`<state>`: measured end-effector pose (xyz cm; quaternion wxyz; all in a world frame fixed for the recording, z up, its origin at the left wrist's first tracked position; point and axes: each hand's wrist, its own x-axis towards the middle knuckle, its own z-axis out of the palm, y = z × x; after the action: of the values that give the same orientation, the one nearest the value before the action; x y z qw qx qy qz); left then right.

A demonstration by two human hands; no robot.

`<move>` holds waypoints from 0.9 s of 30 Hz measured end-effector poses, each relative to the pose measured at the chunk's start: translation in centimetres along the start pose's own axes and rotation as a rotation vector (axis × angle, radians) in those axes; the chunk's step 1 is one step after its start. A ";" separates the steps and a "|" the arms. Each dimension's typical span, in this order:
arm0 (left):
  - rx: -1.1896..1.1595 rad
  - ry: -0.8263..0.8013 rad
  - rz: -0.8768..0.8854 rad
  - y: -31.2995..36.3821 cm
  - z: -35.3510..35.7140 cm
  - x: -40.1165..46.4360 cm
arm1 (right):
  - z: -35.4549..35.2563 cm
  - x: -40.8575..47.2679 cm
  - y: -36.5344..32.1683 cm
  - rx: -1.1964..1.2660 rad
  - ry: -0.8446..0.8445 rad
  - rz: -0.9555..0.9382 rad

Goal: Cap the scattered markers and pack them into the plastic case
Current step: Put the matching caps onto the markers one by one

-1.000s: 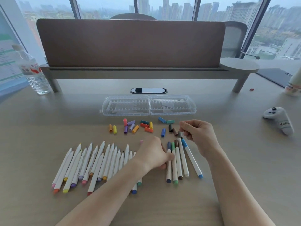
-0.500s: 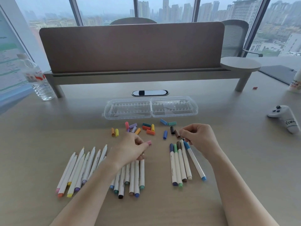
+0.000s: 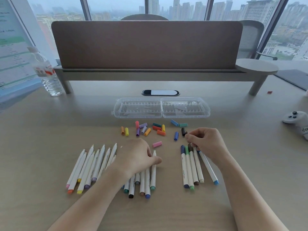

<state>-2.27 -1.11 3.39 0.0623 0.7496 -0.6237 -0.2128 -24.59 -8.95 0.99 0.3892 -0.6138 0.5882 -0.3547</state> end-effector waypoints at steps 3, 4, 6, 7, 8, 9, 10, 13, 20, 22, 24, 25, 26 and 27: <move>0.137 -0.017 -0.001 0.8 0.2 0.2 | 0.0 0.0 0.0 -0.009 -0.001 -0.003; 0.180 -0.014 0.008 1.1 0.2 0.1 | 0.0 0.0 0.0 -0.012 -0.001 -0.003; 0.238 0.003 0.027 1.6 0.0 0.0 | 0.1 0.0 0.0 -0.011 0.001 -0.001; 0.249 0.009 0.030 1.8 -0.1 -0.1 | 0.1 -0.1 0.0 -0.006 0.003 -0.001; 0.250 0.008 0.029 1.9 -0.3 -0.2 | 0.1 -0.1 -0.1 0.001 0.004 -0.002; 0.244 0.007 0.028 2.0 -0.4 -0.3 | 0.1 -0.1 -0.1 0.006 0.008 -0.004; 0.233 0.006 0.028 2.0 -0.5 -0.3 | 0.0 -0.1 -0.1 0.007 0.015 -0.007; 0.116 0.034 0.039 1.6 -0.2 0.1 | -0.2 0.1 0.0 0.020 0.047 -0.010; -0.661 0.046 0.117 -0.1 -0.6 0.7 | -0.5 0.8 0.4 0.036 0.100 0.014; -0.808 0.016 0.103 -0.2 -0.7 0.8 | -0.3 1.3 0.3 0.024 0.105 0.002; -0.923 -0.021 0.077 -0.3 -0.8 1.1 | 0.0 2.4 0.2 -0.034 0.121 -0.024; -0.972 -0.037 0.065 -0.3 -0.8 1.2 | 0.2 3.1 0.1 -0.083 0.133 -0.045; -1.011 -0.055 0.058 -0.4 -0.8 1.3 | 0.4 3.9 0.1 -0.140 0.143 -0.071; -1.038 -0.073 0.055 -0.5 -0.7 1.4 | 0.5 4.6 0.0 -0.203 0.143 -0.101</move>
<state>-1.38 -2.44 3.57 0.4095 0.5954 -0.4572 -0.5184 -23.84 -13.55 0.69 0.2636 -0.6521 0.6156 -0.3553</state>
